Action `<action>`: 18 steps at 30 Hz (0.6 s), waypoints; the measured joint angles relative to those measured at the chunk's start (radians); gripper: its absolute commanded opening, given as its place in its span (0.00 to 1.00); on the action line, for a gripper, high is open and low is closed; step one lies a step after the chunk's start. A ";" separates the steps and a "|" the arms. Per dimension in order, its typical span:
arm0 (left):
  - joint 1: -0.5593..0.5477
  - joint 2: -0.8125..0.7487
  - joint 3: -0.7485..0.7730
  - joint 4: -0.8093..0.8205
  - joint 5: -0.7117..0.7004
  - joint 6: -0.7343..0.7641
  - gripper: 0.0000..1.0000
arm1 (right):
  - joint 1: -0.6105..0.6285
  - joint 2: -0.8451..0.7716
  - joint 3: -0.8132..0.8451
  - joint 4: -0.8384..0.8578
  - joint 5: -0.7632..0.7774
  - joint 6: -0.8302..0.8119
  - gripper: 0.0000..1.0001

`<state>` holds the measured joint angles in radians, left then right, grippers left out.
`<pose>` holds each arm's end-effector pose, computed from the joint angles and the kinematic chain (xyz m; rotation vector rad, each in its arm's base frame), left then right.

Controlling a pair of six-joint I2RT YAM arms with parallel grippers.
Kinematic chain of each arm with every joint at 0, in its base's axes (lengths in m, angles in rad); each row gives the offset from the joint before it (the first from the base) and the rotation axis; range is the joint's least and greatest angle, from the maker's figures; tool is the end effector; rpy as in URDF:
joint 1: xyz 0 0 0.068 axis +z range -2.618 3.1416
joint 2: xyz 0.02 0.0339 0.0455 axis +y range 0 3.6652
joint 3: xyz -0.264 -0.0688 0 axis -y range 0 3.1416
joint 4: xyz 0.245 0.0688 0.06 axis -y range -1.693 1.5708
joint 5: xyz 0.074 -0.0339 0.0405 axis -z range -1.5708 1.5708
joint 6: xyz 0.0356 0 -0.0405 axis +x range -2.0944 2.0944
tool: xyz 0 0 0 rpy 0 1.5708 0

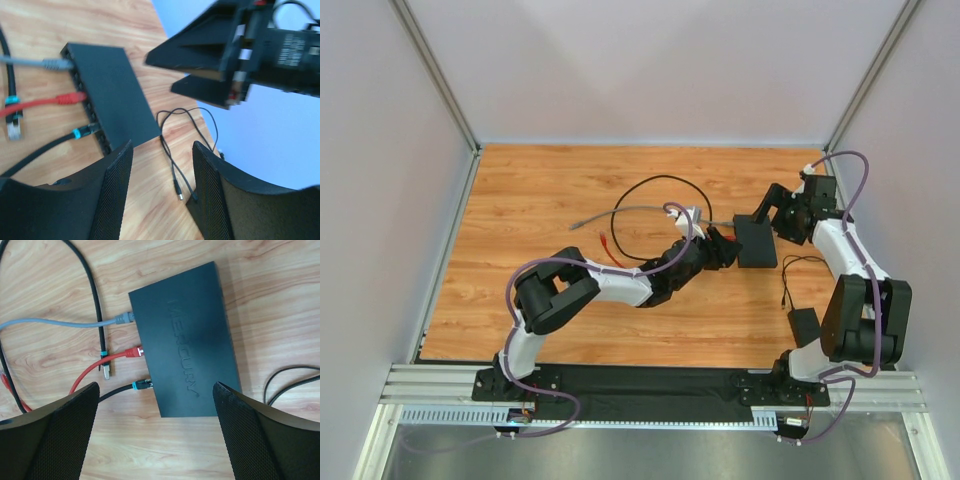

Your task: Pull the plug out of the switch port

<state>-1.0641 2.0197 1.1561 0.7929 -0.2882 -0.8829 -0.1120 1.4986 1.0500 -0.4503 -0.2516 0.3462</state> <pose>0.2259 -0.3861 0.1964 -0.0785 1.7918 -1.2241 0.3143 -0.0264 0.2397 0.4552 2.4330 0.4115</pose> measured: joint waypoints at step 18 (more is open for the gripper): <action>0.004 0.083 0.000 -0.124 -0.110 -0.317 0.71 | -0.124 0.054 -0.143 0.116 -0.029 0.067 0.93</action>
<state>-1.0603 2.1025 1.1557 0.6685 -0.3985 -1.1995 -0.2359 1.5524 0.9070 -0.3347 -0.2806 0.4133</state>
